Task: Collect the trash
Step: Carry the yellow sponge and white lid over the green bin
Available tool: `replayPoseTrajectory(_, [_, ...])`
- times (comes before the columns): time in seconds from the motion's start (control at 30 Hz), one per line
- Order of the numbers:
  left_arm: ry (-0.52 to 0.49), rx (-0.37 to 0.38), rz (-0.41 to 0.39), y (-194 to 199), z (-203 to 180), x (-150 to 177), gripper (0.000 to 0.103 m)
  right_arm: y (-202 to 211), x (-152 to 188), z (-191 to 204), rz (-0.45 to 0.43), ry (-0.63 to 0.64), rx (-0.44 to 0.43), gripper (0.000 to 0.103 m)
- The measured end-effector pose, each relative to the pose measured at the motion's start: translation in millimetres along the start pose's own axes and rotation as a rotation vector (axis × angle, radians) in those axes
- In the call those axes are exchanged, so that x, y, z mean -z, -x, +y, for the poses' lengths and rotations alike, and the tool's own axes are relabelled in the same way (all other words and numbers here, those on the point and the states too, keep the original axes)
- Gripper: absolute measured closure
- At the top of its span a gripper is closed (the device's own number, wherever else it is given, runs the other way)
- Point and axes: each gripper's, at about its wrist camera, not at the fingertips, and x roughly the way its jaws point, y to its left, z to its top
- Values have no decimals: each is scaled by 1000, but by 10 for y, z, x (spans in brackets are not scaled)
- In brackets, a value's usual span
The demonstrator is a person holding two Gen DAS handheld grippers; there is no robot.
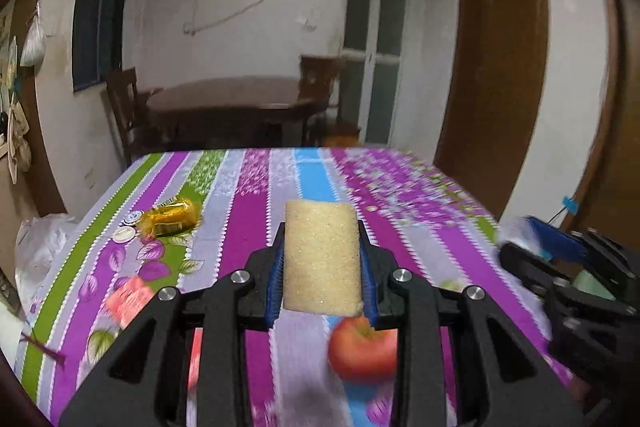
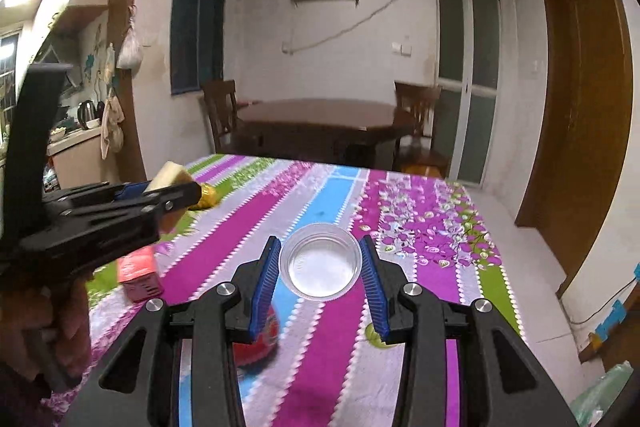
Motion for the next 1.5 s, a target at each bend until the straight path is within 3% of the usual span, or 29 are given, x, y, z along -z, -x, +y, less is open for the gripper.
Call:
replayPoseTrajectory(0.23, [-17, 24, -85, 698, -253, 212, 74, 552, 126, 232, -29, 2, 16, 62])
replayPoseTrajectory(0.53, [-40, 71, -71, 823, -608, 310, 74, 1248, 245, 35, -38, -36, 89, 62])
replayPoseTrajectory(0.83, [-109, 167, -56, 672, -1209, 303, 74, 1878, 386, -694, -26, -103, 231, 62])
replayPoseTrajectory(1.5, [-286, 513, 94, 282, -3137, 539, 74, 3082, 1163, -2824, 101, -295, 532, 62])
